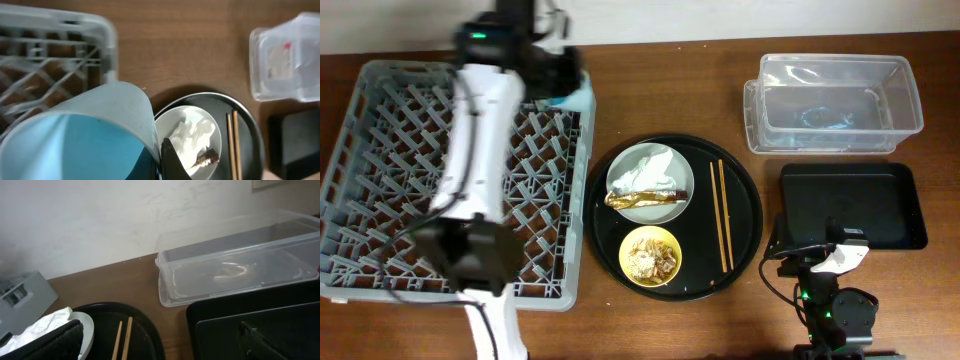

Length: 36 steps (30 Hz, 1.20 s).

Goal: Sort waste into correct bins and load items into the dishwasher rack

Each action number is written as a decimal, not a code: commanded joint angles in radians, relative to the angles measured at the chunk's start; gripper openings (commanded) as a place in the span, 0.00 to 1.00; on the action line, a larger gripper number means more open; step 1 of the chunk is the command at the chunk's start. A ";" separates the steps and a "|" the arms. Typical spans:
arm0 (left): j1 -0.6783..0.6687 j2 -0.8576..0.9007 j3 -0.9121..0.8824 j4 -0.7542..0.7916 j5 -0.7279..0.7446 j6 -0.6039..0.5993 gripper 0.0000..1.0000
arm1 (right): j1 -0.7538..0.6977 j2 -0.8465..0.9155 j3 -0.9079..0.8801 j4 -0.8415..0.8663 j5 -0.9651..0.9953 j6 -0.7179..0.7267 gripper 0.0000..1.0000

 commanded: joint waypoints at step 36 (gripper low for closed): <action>-0.114 0.283 0.009 0.102 -0.418 0.019 0.00 | 0.009 -0.006 -0.005 -0.005 0.006 -0.010 0.99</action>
